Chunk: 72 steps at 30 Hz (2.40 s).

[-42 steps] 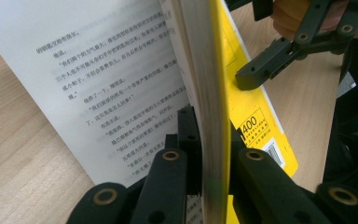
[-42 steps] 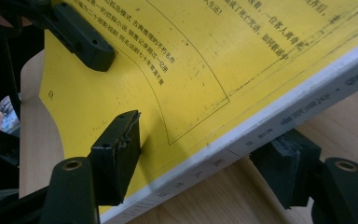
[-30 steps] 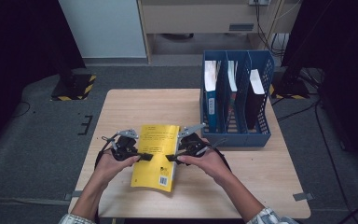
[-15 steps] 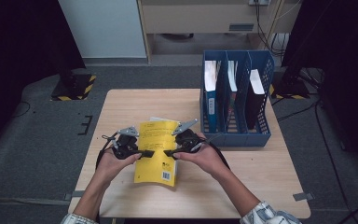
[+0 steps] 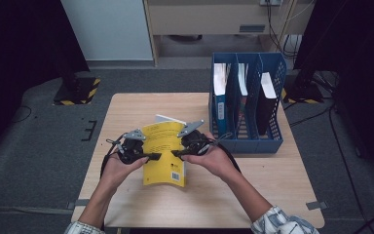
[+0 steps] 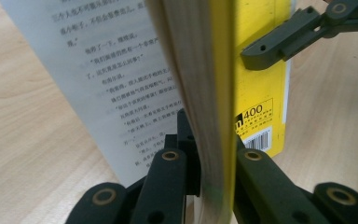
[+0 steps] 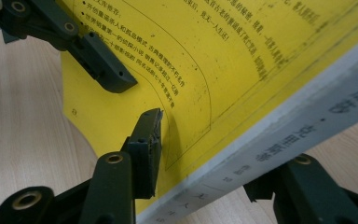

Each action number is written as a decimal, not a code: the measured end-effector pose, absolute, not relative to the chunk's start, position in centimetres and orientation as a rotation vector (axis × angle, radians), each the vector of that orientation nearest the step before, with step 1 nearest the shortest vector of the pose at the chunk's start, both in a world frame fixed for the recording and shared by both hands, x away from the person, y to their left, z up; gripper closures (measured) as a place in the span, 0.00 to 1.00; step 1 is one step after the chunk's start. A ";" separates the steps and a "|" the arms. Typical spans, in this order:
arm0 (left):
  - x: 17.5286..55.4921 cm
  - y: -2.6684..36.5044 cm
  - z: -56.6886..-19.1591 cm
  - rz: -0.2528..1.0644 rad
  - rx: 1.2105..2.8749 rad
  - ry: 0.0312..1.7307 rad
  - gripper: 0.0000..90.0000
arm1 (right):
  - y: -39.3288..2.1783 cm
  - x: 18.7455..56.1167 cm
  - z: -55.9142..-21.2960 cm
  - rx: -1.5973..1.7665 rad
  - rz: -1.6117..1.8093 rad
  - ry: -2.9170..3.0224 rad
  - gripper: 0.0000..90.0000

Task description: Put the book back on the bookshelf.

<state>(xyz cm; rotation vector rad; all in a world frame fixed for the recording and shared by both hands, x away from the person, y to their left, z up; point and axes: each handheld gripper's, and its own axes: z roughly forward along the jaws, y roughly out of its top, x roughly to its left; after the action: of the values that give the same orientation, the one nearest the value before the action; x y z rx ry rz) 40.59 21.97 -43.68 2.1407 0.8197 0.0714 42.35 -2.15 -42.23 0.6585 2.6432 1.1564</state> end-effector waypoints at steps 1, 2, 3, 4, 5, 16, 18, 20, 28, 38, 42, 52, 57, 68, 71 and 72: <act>40.6 21.9 -43.6 0.084 2.137 0.821 0.95 | -2.1 42.3 -42.1 0.659 1.155 2.640 0.62; 40.6 21.9 -43.5 0.090 2.136 0.821 0.95 | -2.1 42.4 -42.0 0.658 1.152 2.639 0.59; 40.6 21.9 -43.4 0.099 2.133 0.816 0.95 | -2.0 42.4 -41.9 0.661 1.152 2.640 0.57; 40.6 21.8 -43.4 0.104 2.131 0.819 0.95 | -1.9 42.4 -41.8 0.669 1.152 2.634 0.54; 40.6 21.8 -43.3 0.111 2.132 0.820 0.95 | -1.8 42.4 -41.7 0.669 1.147 2.632 0.55; 40.9 21.6 -43.3 0.151 2.103 0.825 0.94 | -2.0 42.7 -41.2 0.652 1.118 2.585 0.68; 40.9 21.6 -43.3 0.160 2.102 0.827 0.94 | -2.1 42.7 -41.1 0.648 1.118 2.582 0.71; 40.9 21.6 -43.3 0.178 2.108 0.827 0.93 | -2.2 42.8 -41.1 0.641 1.102 2.587 0.74; 40.9 22.0 -43.5 0.224 2.089 0.845 0.86 | -2.3 42.7 -41.2 0.636 1.090 2.592 0.79; 40.5 22.6 -44.1 0.250 2.052 0.857 0.72 | -2.3 42.2 -41.2 0.594 1.097 2.614 0.79; 40.2 22.7 -44.2 0.250 2.040 0.857 0.69 | -2.2 42.0 -41.0 0.598 1.123 2.608 0.74; 39.8 22.9 -44.7 0.285 2.007 0.872 0.57 | -2.0 41.8 -40.6 0.580 1.153 2.619 0.72; 39.7 23.1 -44.8 0.306 2.010 0.881 0.45 | -1.9 41.7 -40.4 0.586 1.160 2.621 0.72; 39.2 23.7 -44.9 0.330 1.982 0.897 0.29 | -1.7 41.6 -40.2 0.574 1.181 2.622 0.72; 38.8 23.8 -45.2 0.348 1.982 0.906 0.25 | -1.6 41.6 -40.2 0.574 1.185 2.624 0.72; 38.7 23.9 -45.3 0.352 1.983 0.909 0.24 | -1.6 41.6 -40.2 0.575 1.186 2.625 0.72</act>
<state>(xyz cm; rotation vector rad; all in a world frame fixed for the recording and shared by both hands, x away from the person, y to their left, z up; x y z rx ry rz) 38.71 23.90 -45.33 1.9829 0.9091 0.3517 41.63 -1.64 -40.22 0.5752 2.6247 1.1861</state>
